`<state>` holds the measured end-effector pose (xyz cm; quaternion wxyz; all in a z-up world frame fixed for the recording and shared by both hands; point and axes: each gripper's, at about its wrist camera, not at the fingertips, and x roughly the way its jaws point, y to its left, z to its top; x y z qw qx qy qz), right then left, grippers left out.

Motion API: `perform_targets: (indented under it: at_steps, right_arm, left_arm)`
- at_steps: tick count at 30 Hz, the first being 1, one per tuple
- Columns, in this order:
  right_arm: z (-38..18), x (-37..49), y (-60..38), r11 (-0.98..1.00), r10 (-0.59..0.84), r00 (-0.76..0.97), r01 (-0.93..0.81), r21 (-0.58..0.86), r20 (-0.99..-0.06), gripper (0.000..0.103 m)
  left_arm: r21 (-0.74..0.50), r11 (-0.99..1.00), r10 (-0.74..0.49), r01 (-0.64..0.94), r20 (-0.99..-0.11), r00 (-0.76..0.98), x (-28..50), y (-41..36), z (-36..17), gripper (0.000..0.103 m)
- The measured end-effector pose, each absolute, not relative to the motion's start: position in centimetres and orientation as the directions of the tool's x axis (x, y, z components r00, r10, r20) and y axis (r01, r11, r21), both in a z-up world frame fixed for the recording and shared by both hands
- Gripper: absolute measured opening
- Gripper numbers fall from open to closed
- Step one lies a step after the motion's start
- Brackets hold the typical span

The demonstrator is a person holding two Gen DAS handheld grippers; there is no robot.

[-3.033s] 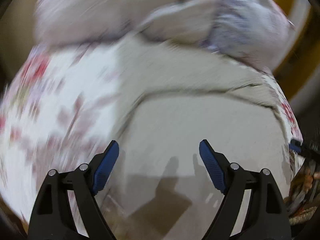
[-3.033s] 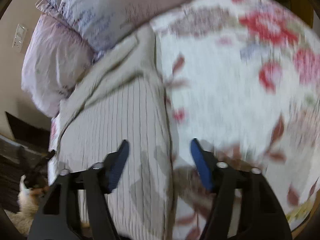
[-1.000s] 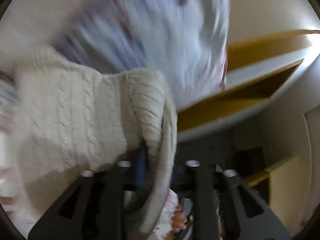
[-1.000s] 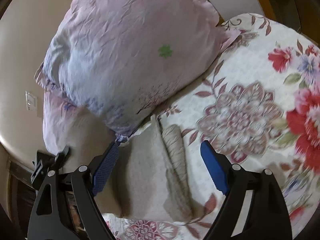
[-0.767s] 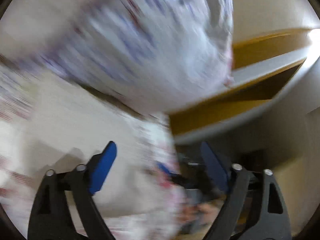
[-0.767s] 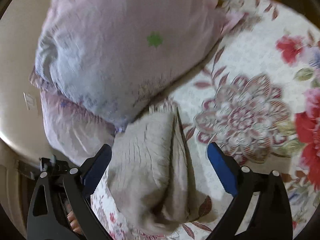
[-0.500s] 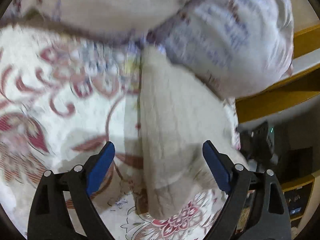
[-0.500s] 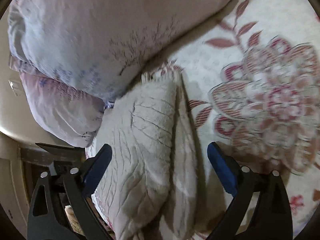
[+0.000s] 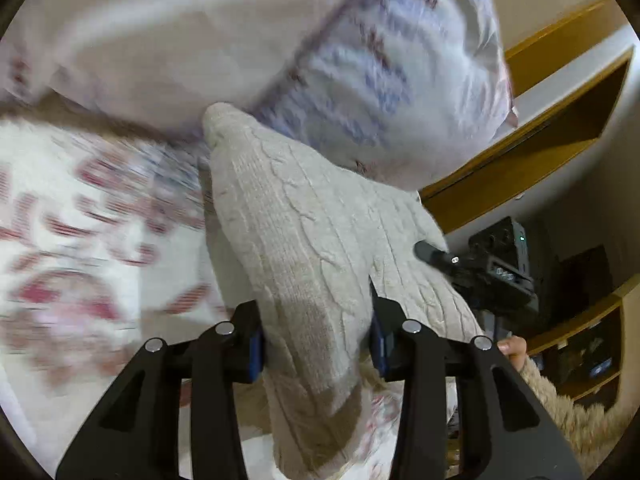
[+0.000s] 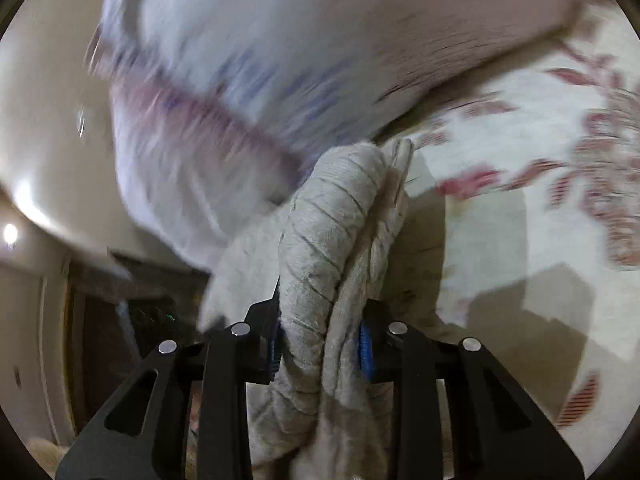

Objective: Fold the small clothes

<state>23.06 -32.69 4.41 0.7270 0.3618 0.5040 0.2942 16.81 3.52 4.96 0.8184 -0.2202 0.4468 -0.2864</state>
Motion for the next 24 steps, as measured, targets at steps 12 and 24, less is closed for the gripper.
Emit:
perform_targets:
  at_steps: [12, 24]
  right_arm:
    - [3.2, 24.2, -27.7, 0.716, 0.664, 0.337, -0.033, 0.697, -0.667, 0.010]
    - [9.3, 20.7, -28.5, 0.826, 0.475, 0.559, -0.015, 0.564, -0.680, 0.068]
  left_arm:
    - [-0.281, 0.955, -0.278, 0.100, -0.719, 0.637, 10.1, 7.7, 6.2, 0.098]
    - [-0.188, 0.977, -0.209, 0.102, -0.741, 0.638, 4.0, 6.5, 3.8, 0.101]
